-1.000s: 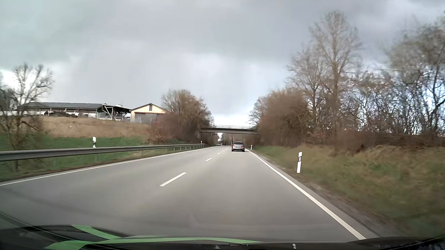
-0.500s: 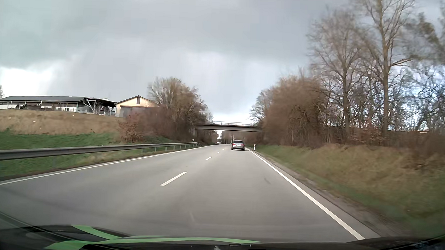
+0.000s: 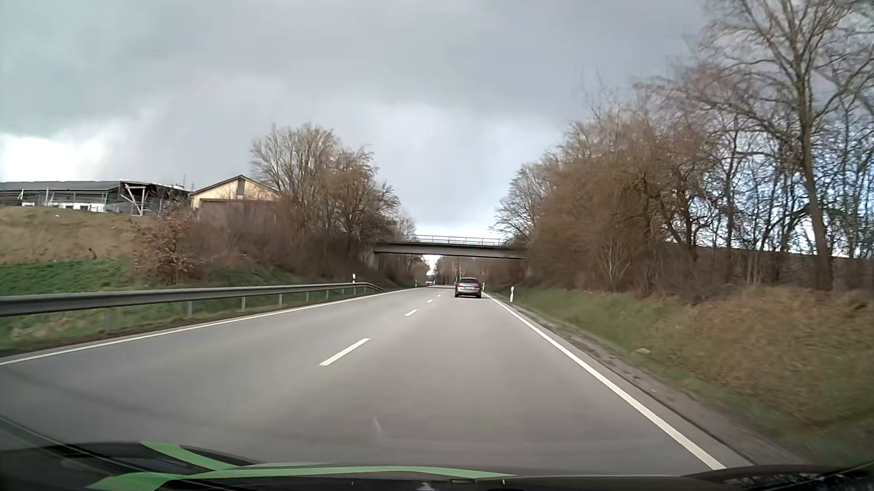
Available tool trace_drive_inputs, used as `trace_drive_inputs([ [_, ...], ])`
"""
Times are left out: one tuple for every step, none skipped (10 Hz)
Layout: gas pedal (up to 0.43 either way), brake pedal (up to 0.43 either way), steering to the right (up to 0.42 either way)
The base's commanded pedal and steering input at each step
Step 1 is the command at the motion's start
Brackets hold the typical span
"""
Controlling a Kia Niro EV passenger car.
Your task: Follow the waypoints while adhering to traffic rules and regulations
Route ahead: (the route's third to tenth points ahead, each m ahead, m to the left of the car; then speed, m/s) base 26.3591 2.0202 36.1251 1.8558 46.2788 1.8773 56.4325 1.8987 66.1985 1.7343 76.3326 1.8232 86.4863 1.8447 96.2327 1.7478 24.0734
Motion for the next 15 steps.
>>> trace_drive_inputs([
  [0.098, 0.000, -0.003],
  [0.098, 0.000, -0.003],
  [0.098, 0.000, -0.003],
  [0.098, 0.000, -0.003],
  [0.098, 0.000, -0.003],
  [0.098, 0.000, -0.003],
  [0.098, 0.000, -0.003],
  [0.098, 0.000, -0.004],
  [0.098, 0.000, -0.004],
  [0.098, 0.000, -0.003],
  [0.098, 0.000, -0.003],
  [0.098, 0.000, -0.003],
  [0.098, 0.000, -0.003],
  [0.098, 0.000, -0.003],
  [0.098, 0.000, -0.003],
])
